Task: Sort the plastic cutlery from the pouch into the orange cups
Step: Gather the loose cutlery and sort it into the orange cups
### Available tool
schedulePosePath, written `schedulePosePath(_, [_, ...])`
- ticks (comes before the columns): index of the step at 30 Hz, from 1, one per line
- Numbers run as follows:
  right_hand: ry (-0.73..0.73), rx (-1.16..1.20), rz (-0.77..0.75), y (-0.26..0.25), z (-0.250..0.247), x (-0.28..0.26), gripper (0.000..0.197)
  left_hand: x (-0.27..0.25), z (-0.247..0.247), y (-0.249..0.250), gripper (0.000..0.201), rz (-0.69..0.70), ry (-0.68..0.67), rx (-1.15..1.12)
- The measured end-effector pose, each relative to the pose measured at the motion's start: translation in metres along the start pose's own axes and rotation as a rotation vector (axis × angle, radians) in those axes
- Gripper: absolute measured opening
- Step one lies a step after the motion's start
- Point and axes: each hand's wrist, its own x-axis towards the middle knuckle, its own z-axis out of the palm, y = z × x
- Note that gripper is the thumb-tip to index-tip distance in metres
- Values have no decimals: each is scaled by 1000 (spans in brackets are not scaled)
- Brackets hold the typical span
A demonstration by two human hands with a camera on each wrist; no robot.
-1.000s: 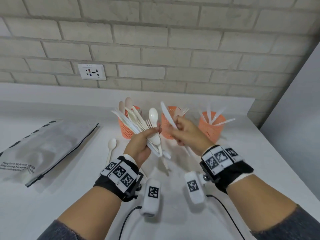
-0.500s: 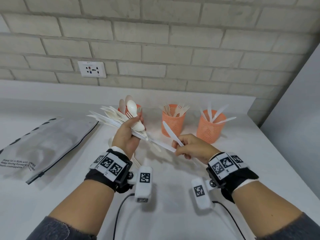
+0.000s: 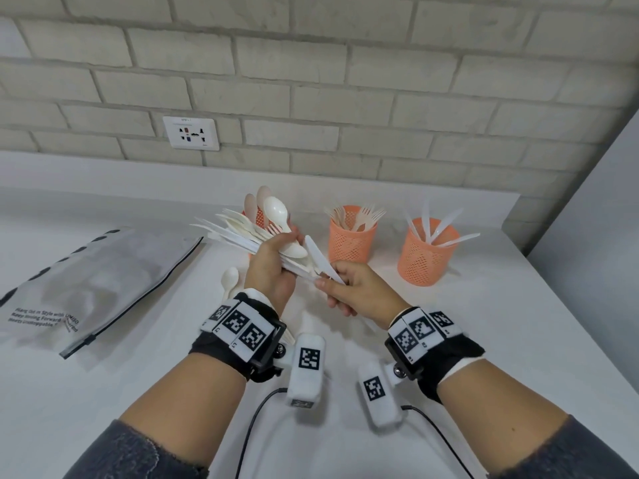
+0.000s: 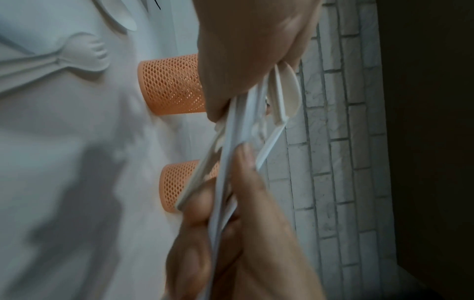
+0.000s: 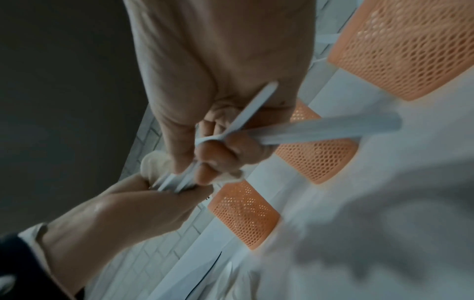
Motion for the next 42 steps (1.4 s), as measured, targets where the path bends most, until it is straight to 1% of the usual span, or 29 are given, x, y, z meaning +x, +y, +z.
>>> schedulePosePath(2, [-34, 1, 34, 3, -8, -4, 5, 3, -3, 7, 21, -13, 30, -39])
schedulePosePath(4, [-61, 7, 77, 7, -17, -6, 7, 4, -6, 11, 19, -11, 37, -46])
schedulePosePath(8, [-175, 52, 118, 11, -26, -7, 8, 7, -10, 5, 40, -3, 82, -66])
schedulePosePath(10, [-214, 72, 143, 9, -22, -5, 16, 7, -10, 0, 42, 12, 68, -36])
schedulePosePath(12, [-172, 48, 159, 9, -14, -2, 26, 6, -7, -5, 48, 49, 9, 18])
schedulePosePath(14, [-109, 14, 141, 11, -7, 1, 30, 2, -2, -8, 50, 80, -23, 60])
schedulePosePath(15, [-92, 7, 138, 13, -7, 1, 27, 2, -2, -8, 50, 82, -19, 64])
schedulePosePath(17, [-115, -13, 142, 16, -11, 0, 18, 5, -4, -5, 52, 78, -6, 36])
schedulePosePath(18, [-146, -29, 140, 17, -15, -2, 16, 7, -6, 0, 51, 68, 13, 21])
schedulePosePath(20, [-203, -54, 140, 20, -27, -7, 15, 14, -13, 9, 39, 42, 57, 1])
schedulePosePath(23, [-244, -74, 172, 27, -46, -13, 12, 20, -20, 23, 23, 40, 115, 46])
schedulePosePath(24, [-247, -71, 192, 29, -51, -15, 11, 21, -22, 25, 23, 49, 115, 44])
schedulePosePath(27, [-232, -60, 227, 34, -61, -18, 12, 23, -27, 26, 33, 65, 148, 32])
schedulePosePath(29, [-208, -39, 212, 34, -66, -18, 11, 22, -28, 21, 33, 67, 178, 36])
schedulePosePath(31, [-189, -10, 188, 31, -70, -16, 11, 19, -26, 12, 31, 41, 199, 51])
schedulePosePath(34, [-151, 115, 187, 23, -72, -12, 17, 9, -15, -4, 25, -19, 169, 128])
schedulePosePath(37, [-115, 314, 153, 15, -71, -5, 24, -4, 1, -21, 29, -57, 71, 222])
schedulePosePath(39, [-85, 369, 133, 7, -67, -1, 28, -11, 12, -28, 28, -64, 8, 285])
schedulePosePath(41, [-83, 383, 111, 1, -61, 1, 29, -15, 23, -31, 26, -49, -41, 360])
schedulePosePath(42, [-75, 375, 104, -2, -58, 2, 29, -17, 28, -32, 30, -33, -54, 392])
